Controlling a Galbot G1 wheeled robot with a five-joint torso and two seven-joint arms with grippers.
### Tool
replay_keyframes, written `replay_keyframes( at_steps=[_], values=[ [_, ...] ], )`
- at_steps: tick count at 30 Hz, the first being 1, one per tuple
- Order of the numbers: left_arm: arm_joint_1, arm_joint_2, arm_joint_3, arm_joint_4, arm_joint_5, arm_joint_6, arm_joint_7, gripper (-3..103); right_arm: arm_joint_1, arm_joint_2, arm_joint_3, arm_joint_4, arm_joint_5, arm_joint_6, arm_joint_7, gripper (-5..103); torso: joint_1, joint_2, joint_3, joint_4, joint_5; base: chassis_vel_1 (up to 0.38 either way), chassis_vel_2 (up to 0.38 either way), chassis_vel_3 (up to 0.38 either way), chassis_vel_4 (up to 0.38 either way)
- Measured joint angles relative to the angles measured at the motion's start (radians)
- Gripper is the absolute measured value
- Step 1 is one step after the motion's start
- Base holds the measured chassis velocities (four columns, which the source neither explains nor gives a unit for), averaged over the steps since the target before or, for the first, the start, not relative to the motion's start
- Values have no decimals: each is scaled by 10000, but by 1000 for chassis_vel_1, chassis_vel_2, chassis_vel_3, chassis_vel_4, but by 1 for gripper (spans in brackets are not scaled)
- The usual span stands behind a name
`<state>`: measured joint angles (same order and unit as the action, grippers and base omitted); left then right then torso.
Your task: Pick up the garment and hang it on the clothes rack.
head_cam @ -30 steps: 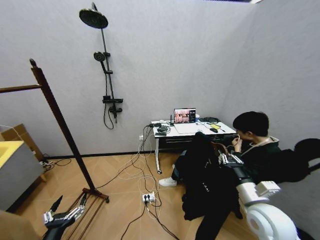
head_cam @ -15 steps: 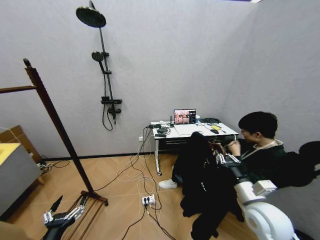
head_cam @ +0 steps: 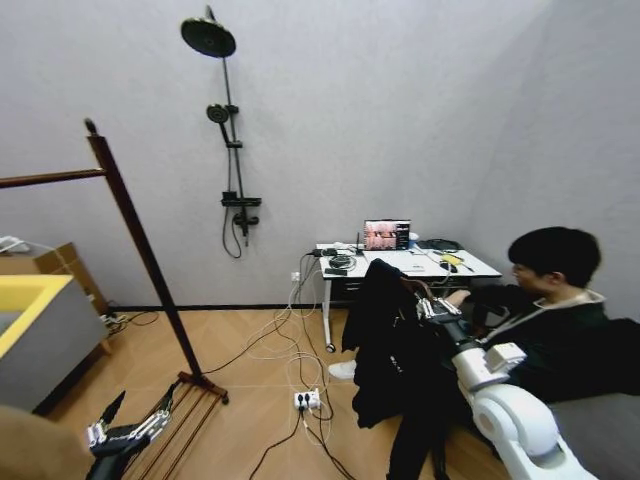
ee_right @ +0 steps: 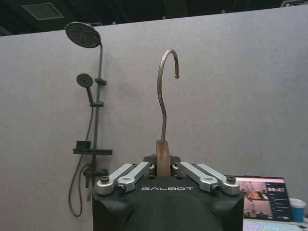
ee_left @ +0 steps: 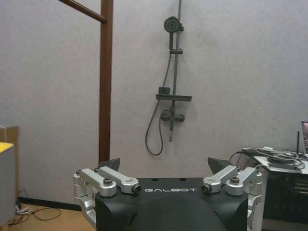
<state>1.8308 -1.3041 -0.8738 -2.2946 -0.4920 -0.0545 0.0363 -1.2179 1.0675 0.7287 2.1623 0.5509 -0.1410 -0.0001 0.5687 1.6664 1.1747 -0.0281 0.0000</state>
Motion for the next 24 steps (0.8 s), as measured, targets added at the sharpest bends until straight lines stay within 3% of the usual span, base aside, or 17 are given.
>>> replay_keyframes(
  at_steps=[24],
  values=[
    [0,0,0,0,0,0,0,100,2001,-838,-1051,-778,464,-282,89,9,2,-1,2,-2,0,119,114,115,115]
  ],
)
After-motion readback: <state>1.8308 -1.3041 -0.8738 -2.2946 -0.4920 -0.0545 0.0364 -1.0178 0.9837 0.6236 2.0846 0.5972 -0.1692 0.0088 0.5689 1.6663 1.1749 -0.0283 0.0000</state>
